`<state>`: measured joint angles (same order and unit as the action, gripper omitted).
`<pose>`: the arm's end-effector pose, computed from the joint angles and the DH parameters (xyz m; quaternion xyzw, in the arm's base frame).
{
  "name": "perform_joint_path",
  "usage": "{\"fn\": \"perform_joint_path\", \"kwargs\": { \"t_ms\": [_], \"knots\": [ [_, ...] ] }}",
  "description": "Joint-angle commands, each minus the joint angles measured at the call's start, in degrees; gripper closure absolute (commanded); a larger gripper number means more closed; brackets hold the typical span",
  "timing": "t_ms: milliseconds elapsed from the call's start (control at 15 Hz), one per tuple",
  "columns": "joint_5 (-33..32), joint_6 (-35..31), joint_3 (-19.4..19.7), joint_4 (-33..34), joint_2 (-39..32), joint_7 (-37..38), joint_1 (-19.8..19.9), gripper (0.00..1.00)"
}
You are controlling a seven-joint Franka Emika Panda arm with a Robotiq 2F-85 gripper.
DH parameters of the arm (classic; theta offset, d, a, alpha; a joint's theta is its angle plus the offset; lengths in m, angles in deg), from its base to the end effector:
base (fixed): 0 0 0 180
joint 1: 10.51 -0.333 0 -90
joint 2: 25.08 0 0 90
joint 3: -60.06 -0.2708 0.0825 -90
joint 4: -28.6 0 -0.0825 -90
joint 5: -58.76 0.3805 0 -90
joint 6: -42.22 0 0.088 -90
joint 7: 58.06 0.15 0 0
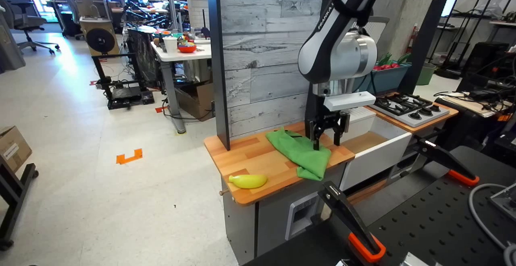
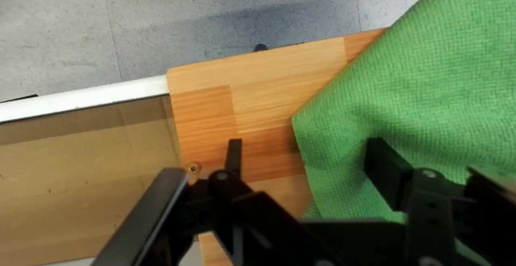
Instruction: Unfold the green towel, then move the towel to the left
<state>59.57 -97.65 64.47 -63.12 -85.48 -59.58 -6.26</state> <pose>0.5751 -0.0913 -0.0664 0.9926 -0.0520 -0.1076 0.0219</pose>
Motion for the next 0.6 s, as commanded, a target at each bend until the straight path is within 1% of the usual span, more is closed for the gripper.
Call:
{"fn": "perform_joint_path", "kwargs": {
  "t_ms": [0, 200, 400, 467, 533],
  "knots": [
    [-1.89, -0.38, 0.6, 2.41, -2.04, 0.46, -0.64, 0.51],
    [-1.88, -0.24, 0.49, 3.11, -2.16, 0.45, -0.66, 0.73],
    [-1.32, -0.24, -0.06, 2.93, -1.33, -0.02, 0.0, 0.97],
    [-1.19, -0.3, -0.19, 2.79, -1.04, -0.16, 0.2, 1.0],
    [-1.05, -0.33, -0.33, 2.58, -0.67, -0.3, 0.4, 1.0]
  ]
}}
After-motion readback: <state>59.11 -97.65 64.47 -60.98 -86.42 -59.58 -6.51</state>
